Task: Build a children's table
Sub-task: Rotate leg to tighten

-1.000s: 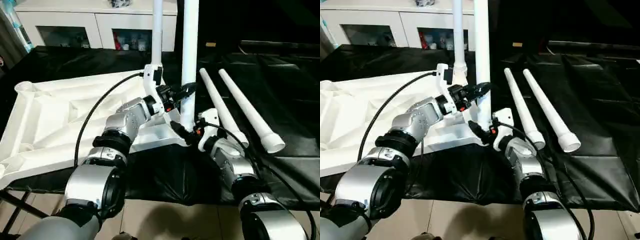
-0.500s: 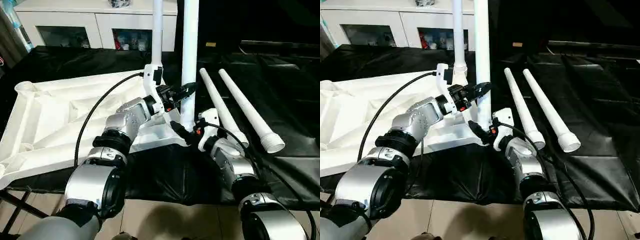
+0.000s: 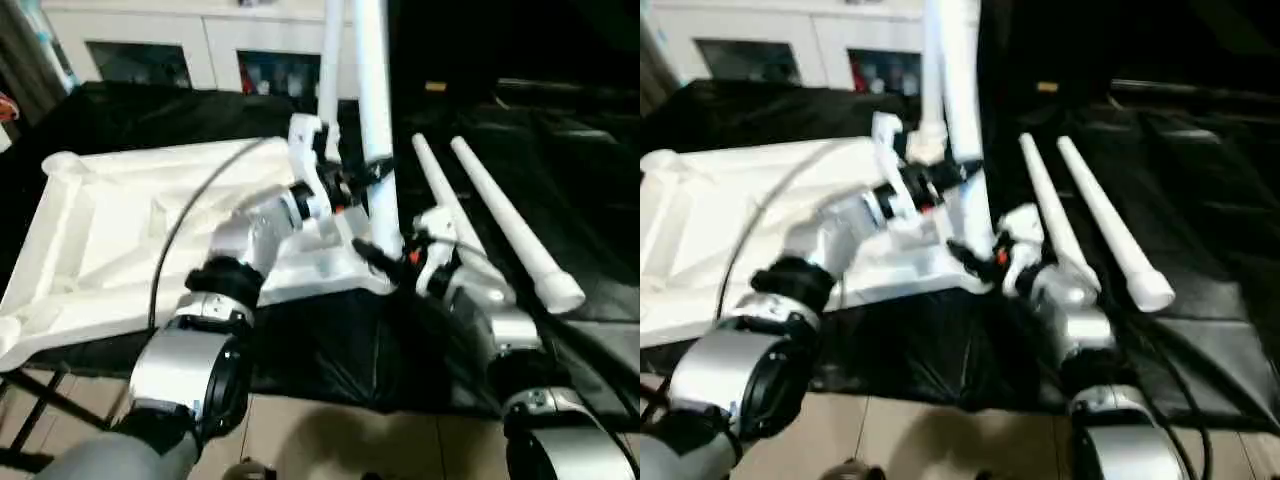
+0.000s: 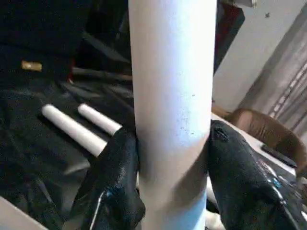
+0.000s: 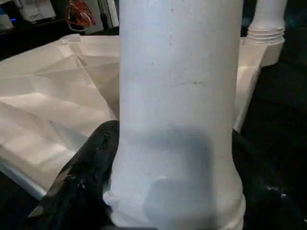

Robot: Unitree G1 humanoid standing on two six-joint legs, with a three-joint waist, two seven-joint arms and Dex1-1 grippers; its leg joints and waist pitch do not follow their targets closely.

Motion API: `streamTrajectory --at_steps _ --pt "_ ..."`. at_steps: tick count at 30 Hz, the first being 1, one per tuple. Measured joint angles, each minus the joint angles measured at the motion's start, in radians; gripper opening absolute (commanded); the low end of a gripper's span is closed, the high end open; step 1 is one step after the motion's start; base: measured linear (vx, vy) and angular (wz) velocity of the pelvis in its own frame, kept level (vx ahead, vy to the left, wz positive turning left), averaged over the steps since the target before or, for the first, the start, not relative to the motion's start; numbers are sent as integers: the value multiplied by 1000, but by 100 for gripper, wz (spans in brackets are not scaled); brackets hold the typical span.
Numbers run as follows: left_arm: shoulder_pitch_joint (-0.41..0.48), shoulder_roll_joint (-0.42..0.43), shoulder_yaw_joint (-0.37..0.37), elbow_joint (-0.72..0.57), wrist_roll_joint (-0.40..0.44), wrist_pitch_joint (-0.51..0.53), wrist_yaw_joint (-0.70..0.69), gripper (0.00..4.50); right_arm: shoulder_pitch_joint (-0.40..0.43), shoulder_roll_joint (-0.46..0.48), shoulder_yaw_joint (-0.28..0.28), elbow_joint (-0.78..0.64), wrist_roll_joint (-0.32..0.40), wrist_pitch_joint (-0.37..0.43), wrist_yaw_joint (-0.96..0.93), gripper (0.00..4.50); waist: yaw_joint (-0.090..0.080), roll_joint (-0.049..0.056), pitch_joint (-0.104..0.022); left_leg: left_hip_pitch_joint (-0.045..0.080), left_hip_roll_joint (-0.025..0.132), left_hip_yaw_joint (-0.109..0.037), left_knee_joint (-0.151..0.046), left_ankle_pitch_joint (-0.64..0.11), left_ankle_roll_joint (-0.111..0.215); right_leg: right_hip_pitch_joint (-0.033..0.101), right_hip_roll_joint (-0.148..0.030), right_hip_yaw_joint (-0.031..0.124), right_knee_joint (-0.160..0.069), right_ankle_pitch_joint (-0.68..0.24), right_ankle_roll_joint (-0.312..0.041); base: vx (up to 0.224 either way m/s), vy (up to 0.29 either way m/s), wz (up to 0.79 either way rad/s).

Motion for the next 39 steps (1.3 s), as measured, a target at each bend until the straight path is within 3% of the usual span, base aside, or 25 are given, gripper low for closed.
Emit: streamTrajectory --at_steps 6,7,22,39 --pt "0 0 0 0 0 0 0 186 0 0 0 0 0 0 0 270 18 0 0 -5 0 0 3 -1 2 -4 0 0 1 0 0 0 0 0" --pt "0 1 0 0 0 0 0 186 0 1 0 0 2 2 1 326 19 0 0 -5 0 0 3 -1 2 -4 0 0 2 0 0 0 0 0" --pt "0 22 -4 0 17 -5 22 186 -2 6 0 -67 36 25 41 444 19 0 0 -2 0 0 7 -1 1 -2 -1 0 5 1 -1 0 0 0" --pt "0 22 -4 0 20 -6 24 186 -2 6 0 -67 36 25 41 450 19 0 0 -2 0 0 11 -1 1 -2 -2 0 11 1 0 0 0 0"
